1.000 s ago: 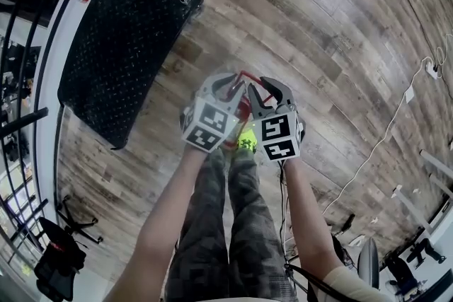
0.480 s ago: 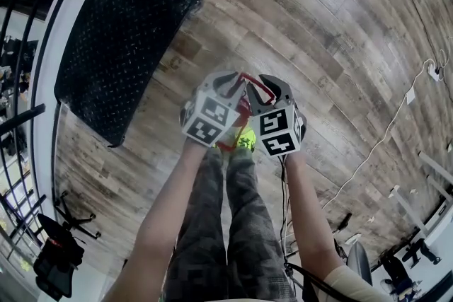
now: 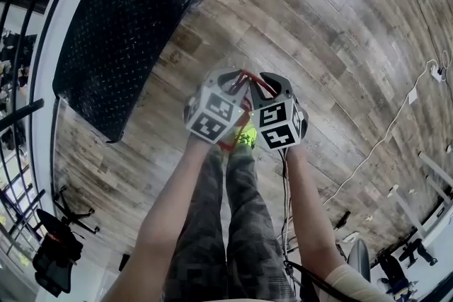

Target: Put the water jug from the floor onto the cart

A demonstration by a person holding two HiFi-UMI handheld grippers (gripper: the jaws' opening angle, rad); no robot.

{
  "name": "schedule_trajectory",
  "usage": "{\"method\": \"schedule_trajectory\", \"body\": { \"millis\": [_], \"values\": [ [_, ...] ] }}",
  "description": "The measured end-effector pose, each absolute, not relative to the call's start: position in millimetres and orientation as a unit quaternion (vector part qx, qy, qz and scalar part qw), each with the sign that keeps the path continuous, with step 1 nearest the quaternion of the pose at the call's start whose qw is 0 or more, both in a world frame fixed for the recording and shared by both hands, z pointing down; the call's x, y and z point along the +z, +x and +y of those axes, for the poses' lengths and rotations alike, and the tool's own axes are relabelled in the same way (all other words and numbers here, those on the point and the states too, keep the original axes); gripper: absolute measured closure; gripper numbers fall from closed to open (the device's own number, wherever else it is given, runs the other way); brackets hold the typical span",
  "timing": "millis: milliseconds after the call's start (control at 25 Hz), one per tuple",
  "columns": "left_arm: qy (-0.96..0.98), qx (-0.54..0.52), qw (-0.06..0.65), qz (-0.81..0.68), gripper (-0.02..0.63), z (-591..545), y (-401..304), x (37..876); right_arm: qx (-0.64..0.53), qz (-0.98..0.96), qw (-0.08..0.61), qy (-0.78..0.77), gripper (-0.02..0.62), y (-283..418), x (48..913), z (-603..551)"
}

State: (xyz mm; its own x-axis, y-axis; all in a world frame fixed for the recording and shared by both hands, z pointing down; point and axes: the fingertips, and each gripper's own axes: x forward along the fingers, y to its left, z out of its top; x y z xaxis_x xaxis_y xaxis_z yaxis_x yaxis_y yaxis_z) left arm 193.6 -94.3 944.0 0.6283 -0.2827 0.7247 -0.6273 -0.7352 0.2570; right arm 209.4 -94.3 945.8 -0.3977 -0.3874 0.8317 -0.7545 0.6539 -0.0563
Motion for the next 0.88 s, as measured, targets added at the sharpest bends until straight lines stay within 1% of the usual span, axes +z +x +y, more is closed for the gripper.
{"method": "schedule_trajectory", "body": {
  "millis": [200, 560, 880],
  "values": [
    [0.867, 0.336, 0.252, -0.268, 0.546, -95.5, 194.0, 944.0, 0.208, -0.812, 0.417, 0.352, 0.537, 206.3, 945.0, -94.2],
    [0.870, 0.320, 0.259, -0.271, 0.574, -92.5, 197.3, 937.7, 0.208, -0.819, 0.410, 0.344, 0.546, 206.2, 939.0, -89.4],
    [0.868, 0.315, 0.264, -0.277, 0.581, -84.3, 194.8, 925.4, 0.213, -0.824, 0.408, 0.331, 0.546, 202.4, 924.8, -77.5]
  ]
}}
